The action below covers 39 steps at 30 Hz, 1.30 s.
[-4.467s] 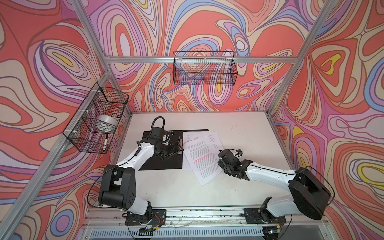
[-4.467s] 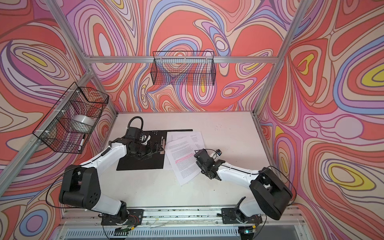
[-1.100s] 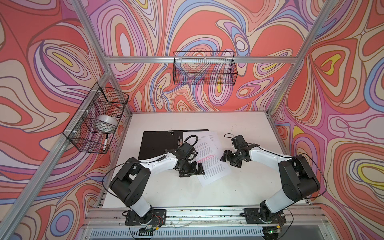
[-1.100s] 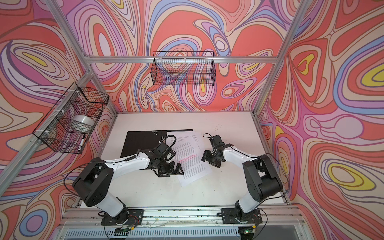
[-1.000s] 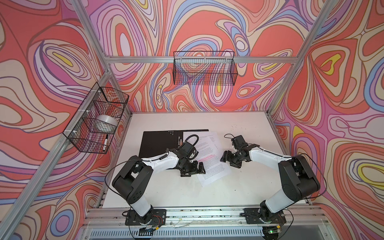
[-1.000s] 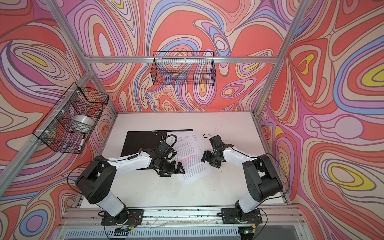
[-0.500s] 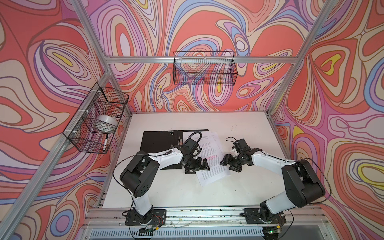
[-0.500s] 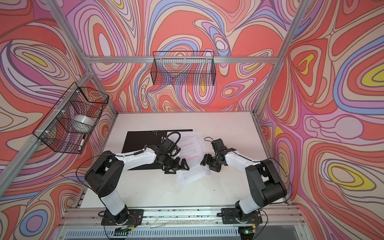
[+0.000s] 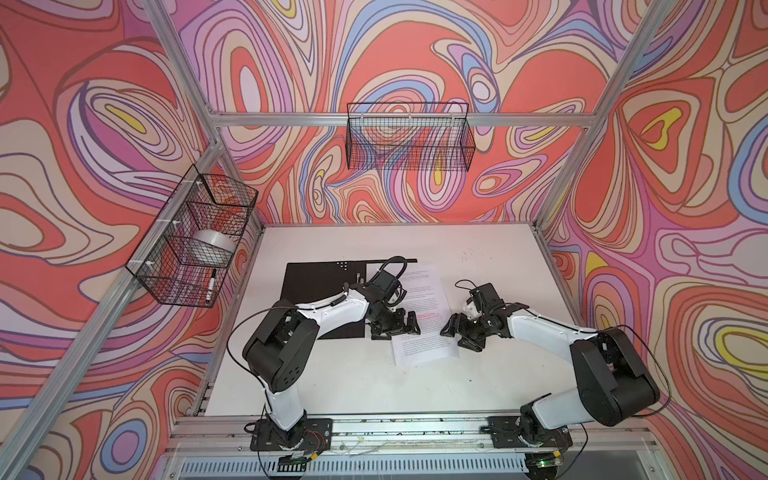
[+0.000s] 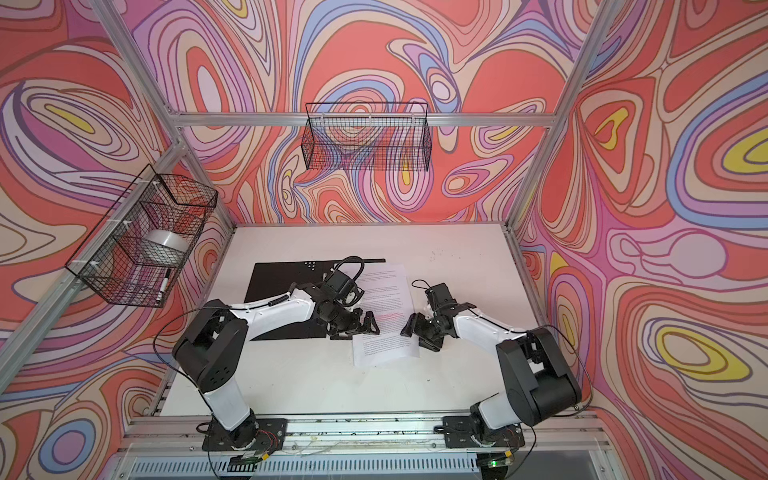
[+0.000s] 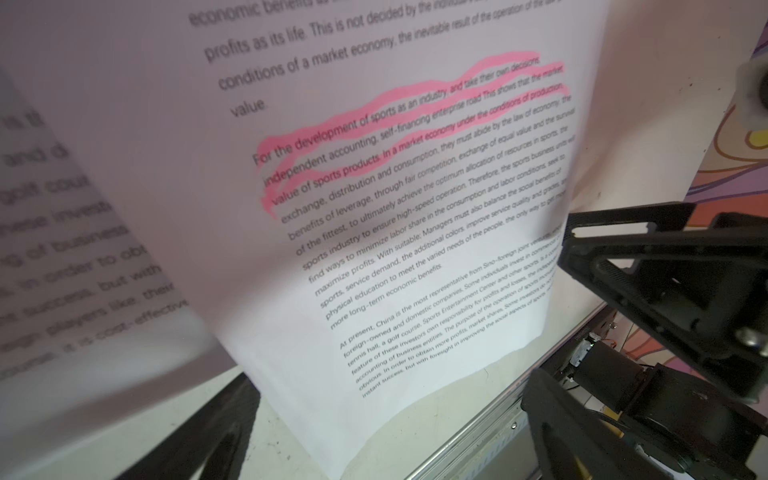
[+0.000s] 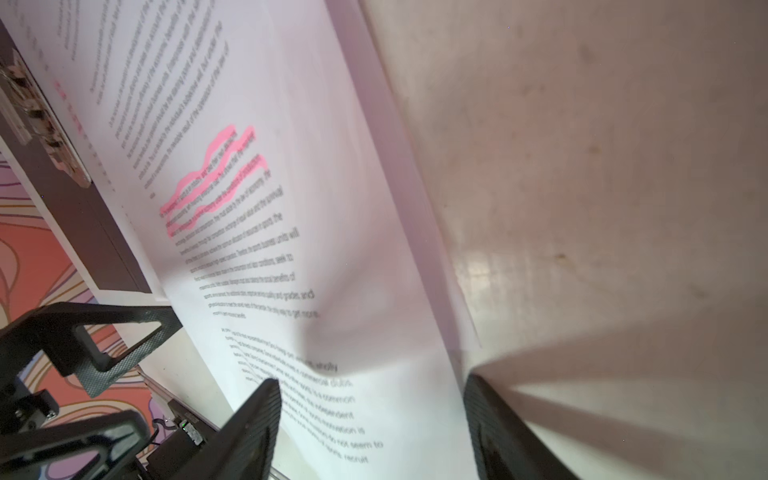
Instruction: Put the files into the folder
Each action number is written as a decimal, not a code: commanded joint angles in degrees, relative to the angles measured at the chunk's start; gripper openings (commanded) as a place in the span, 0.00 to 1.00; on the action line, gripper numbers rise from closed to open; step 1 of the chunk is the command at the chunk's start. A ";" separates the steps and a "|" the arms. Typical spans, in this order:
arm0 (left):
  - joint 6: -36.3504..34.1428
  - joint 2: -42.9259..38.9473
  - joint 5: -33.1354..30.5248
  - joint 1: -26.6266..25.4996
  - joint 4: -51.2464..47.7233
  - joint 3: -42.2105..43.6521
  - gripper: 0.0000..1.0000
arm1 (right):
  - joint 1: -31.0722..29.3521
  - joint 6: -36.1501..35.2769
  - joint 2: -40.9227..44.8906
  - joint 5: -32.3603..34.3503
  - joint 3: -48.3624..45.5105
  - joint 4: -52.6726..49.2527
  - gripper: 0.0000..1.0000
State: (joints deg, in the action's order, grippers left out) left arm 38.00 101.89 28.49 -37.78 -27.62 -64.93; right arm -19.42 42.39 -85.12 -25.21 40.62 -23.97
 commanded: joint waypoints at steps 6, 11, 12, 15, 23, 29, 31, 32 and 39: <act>-4.47 -1.96 -8.55 2.10 -7.50 -3.36 1.00 | -0.24 3.40 -0.07 8.16 2.15 -1.15 0.75; -5.39 -4.06 -9.22 6.09 -8.67 -3.81 1.00 | -0.59 1.82 2.66 11.47 4.16 -7.68 0.76; -5.98 -4.02 -8.90 6.47 -9.59 -4.33 1.00 | -0.88 1.73 3.84 11.80 3.96 -8.58 0.76; -6.52 -5.16 -9.73 7.14 -10.03 -4.27 1.00 | -2.31 1.33 7.76 10.93 3.68 -10.98 0.74; -10.70 -10.42 -12.72 11.73 -11.80 -8.40 1.00 | -14.26 10.13 13.36 7.19 -1.85 -7.11 0.69; -19.80 -16.24 -20.35 14.55 -7.22 -9.31 1.00 | -21.98 15.45 8.99 8.99 -4.15 1.52 0.65; -22.51 -16.81 -23.07 14.84 -7.55 -10.32 1.00 | -24.08 16.09 6.51 9.86 -3.53 3.05 0.64; -22.74 -16.57 -23.25 15.54 -8.41 -11.17 1.00 | -25.01 16.08 5.02 10.27 -2.81 3.39 0.64; -20.41 -16.79 -21.14 20.16 -7.73 -9.64 1.00 | -28.00 15.97 -4.05 14.80 3.00 2.23 0.64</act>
State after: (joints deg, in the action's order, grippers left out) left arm 18.22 85.27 8.29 -18.72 -35.48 -75.24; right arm -46.89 57.74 -86.15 -14.39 42.06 -21.74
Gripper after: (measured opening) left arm 0.996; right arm 0.638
